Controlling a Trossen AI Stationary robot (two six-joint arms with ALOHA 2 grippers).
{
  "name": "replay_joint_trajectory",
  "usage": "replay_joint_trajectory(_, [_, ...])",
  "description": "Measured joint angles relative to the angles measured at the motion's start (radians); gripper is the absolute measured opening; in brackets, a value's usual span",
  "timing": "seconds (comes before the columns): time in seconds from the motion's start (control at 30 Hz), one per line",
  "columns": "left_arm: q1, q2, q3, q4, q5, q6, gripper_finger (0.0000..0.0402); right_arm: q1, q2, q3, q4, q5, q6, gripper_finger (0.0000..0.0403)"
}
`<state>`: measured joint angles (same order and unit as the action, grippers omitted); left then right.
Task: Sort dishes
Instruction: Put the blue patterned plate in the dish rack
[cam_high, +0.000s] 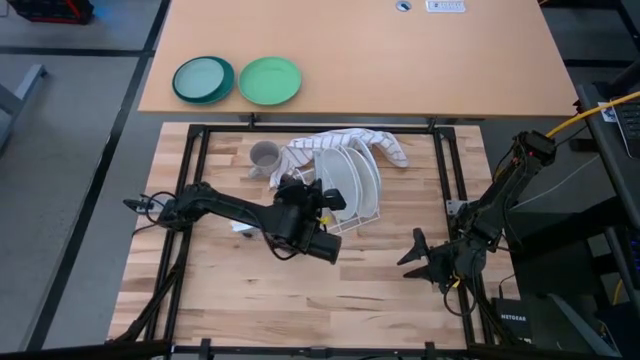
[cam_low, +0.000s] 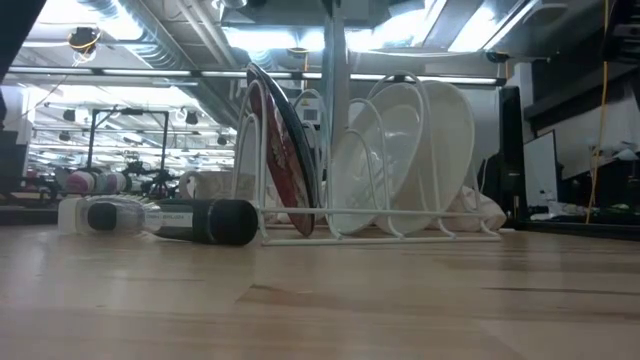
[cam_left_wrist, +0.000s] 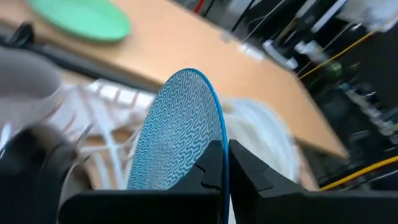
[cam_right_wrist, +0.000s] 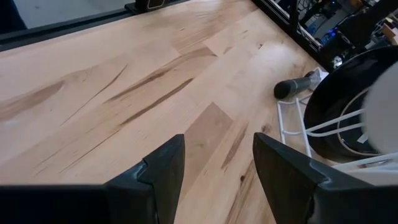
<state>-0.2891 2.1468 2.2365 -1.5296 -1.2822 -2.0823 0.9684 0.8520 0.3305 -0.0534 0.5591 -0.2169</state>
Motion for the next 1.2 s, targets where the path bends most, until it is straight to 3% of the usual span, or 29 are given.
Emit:
replay_joint_trajectory(0.27, [0.03, 0.0, -0.159, 0.085, 0.169, -0.039, 0.0, 0.0, 0.0, 0.0, 0.0, 0.008, 0.0, 0.0195])
replay_joint_trajectory(0.43, [0.042, 0.0, -0.233, 0.166, 0.169, -0.03, 0.0, 0.0, 0.0, 0.0, 0.0, 0.008, 0.001, 0.0195])
replay_joint_trajectory(0.67, [0.042, -0.002, -0.247, 0.168, 0.172, 0.008, 0.0009, 0.0, 0.0, 0.0, 0.005, -0.026, 0.002, 0.0195])
replay_joint_trajectory(1.2, [0.009, -0.004, -0.25, 0.063, 0.194, 0.051, 0.0106, 0.0, 0.0, 0.001, 0.007, -0.029, 0.002, 0.0195])
